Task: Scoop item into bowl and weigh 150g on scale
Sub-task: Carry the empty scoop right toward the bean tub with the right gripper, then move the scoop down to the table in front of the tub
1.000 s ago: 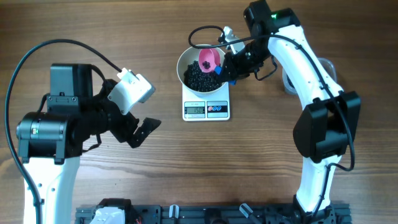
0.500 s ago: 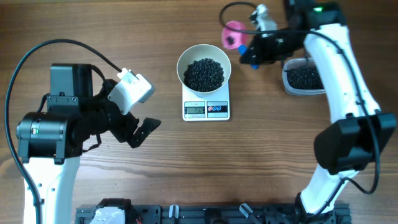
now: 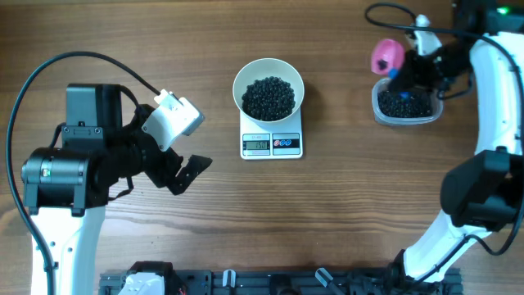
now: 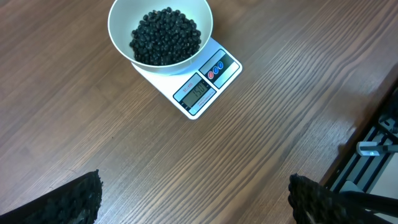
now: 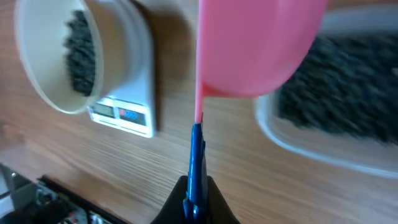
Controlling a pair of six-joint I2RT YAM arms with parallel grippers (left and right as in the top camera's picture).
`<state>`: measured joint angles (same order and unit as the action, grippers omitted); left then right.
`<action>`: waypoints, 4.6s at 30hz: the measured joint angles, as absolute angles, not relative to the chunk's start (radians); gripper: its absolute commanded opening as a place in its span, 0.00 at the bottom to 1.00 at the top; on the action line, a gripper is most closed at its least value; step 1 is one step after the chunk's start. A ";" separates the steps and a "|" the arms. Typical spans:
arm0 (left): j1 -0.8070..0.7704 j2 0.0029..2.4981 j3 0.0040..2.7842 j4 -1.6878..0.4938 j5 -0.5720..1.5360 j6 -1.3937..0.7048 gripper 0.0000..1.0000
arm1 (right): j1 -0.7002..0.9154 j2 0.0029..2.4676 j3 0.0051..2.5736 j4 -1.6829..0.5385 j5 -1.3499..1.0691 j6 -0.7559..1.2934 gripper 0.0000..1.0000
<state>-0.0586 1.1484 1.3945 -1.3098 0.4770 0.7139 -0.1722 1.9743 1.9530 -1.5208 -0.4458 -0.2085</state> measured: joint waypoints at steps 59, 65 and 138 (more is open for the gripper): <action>-0.059 1.148 1.394 -1.309 0.477 0.714 1.00 | 0.061 1.797 1.776 -1.396 0.200 0.091 0.04; -0.059 1.148 1.394 -1.309 0.477 0.714 1.00 | 0.029 1.551 1.780 -1.405 0.077 0.182 0.04; -0.059 1.148 1.396 -1.309 0.477 0.714 1.00 | 0.024 0.911 0.282 -0.369 -0.477 0.969 0.54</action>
